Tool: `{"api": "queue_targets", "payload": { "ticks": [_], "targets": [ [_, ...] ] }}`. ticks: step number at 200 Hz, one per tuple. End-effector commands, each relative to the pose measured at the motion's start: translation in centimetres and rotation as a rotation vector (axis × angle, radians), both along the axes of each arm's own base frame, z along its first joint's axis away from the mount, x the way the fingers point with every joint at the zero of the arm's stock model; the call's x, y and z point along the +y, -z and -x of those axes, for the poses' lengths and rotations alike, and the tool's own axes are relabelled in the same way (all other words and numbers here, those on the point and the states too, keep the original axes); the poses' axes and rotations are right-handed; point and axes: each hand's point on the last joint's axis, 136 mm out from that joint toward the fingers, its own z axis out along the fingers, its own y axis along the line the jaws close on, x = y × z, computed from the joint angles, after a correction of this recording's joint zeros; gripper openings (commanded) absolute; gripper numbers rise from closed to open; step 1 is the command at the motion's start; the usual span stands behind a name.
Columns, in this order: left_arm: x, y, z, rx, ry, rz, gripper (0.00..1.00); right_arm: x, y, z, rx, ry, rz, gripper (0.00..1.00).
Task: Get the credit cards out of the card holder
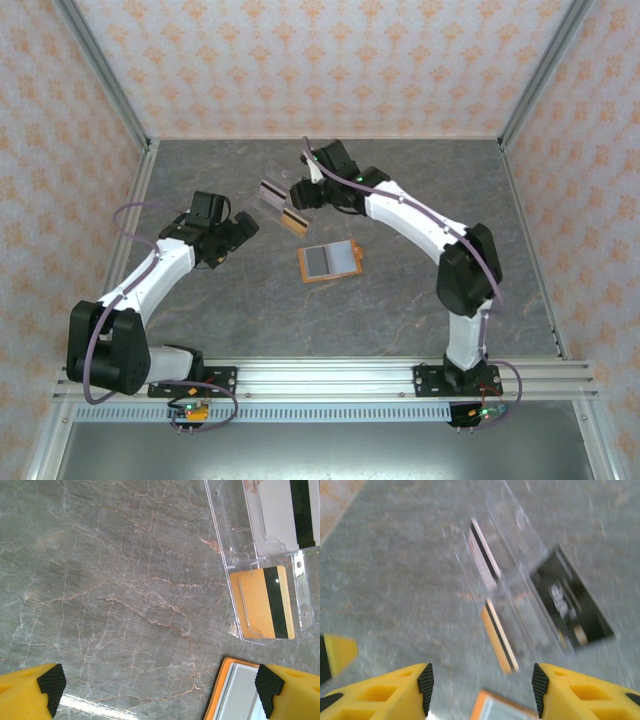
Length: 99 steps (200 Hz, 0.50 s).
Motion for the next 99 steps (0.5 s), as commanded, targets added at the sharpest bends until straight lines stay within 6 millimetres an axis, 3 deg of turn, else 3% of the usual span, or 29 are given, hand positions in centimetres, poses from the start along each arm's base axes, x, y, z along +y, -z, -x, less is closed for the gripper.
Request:
{"api": "queue_targets", "payload": {
  "ticks": [1,23,42,99],
  "targets": [
    [-0.6,-0.6,-0.5,-0.014,0.038,0.003,1.00,-3.9,3.4,3.7,0.171,0.125,0.081,0.58],
    [-1.2,-0.5,-0.8,-0.014,0.054,0.007,1.00,-5.8,5.3,5.7,0.231,0.168,0.117,0.60],
    [-2.0,-0.3,-1.0,-0.012,0.071,0.008,1.00,-5.9,6.9,6.9,0.292,0.166,0.115,0.60],
    [-5.7,0.5,-2.0,0.008,0.138,0.046,1.00,-6.2,12.2,7.8,0.403,0.174,0.191,0.55]
  ]
}}
